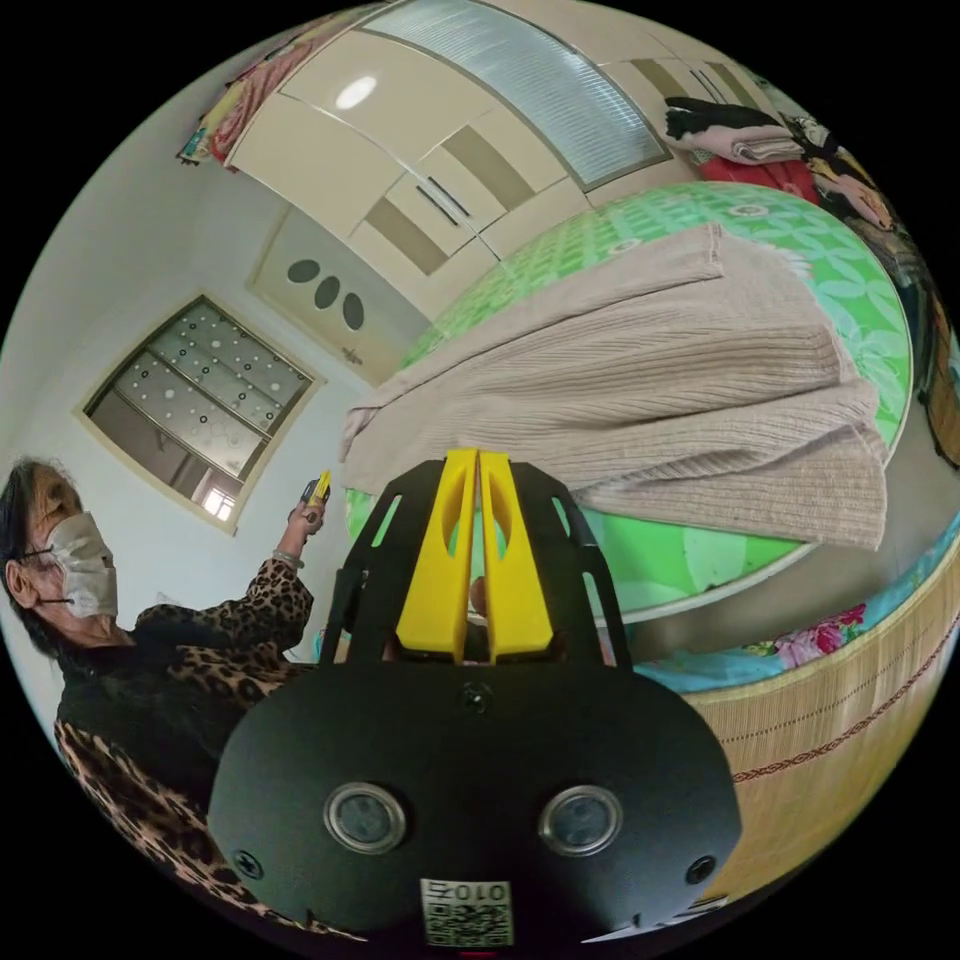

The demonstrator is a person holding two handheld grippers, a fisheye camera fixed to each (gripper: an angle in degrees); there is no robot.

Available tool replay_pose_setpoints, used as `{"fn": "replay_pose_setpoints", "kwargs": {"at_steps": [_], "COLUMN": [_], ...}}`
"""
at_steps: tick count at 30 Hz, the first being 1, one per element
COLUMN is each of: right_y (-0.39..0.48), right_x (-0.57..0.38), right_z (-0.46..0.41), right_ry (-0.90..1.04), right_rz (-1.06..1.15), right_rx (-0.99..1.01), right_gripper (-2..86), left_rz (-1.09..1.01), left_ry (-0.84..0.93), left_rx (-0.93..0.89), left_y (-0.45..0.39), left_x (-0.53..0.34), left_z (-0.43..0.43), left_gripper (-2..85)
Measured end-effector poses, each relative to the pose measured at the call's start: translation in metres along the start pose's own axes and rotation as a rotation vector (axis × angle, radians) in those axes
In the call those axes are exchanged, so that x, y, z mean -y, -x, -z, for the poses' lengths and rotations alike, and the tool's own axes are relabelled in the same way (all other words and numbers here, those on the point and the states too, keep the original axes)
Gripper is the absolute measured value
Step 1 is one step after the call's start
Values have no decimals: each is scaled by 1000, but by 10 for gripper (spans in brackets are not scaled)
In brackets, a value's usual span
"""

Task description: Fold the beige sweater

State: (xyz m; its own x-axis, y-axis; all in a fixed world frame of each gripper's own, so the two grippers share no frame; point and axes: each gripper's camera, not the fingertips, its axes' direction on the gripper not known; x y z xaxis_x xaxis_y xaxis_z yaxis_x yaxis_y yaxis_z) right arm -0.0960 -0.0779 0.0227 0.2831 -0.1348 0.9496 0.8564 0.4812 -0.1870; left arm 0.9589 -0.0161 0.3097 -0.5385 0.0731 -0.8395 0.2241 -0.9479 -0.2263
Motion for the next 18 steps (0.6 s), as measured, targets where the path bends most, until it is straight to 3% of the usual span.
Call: {"fn": "replay_pose_setpoints", "kwargs": {"at_steps": [4,7,11,18], "right_y": [12,27,40,25], "right_x": [19,49,104,257], "right_z": [-13,-16,-36,-88], "right_ry": [2,-23,29,145], "right_rz": [34,101,148,145], "right_rx": [113,226,214,307], "right_gripper": [57,59,57,40], "left_rz": [-64,-156,-244,-61], "left_ry": [73,215,340,227], "left_rx": [80,21,68,-40], "left_y": [-14,-34,-52,-44], "left_x": [3,-10,-27,-25], "left_z": [4,-21,-63,-84], "left_gripper": [5,13,35,51]}}
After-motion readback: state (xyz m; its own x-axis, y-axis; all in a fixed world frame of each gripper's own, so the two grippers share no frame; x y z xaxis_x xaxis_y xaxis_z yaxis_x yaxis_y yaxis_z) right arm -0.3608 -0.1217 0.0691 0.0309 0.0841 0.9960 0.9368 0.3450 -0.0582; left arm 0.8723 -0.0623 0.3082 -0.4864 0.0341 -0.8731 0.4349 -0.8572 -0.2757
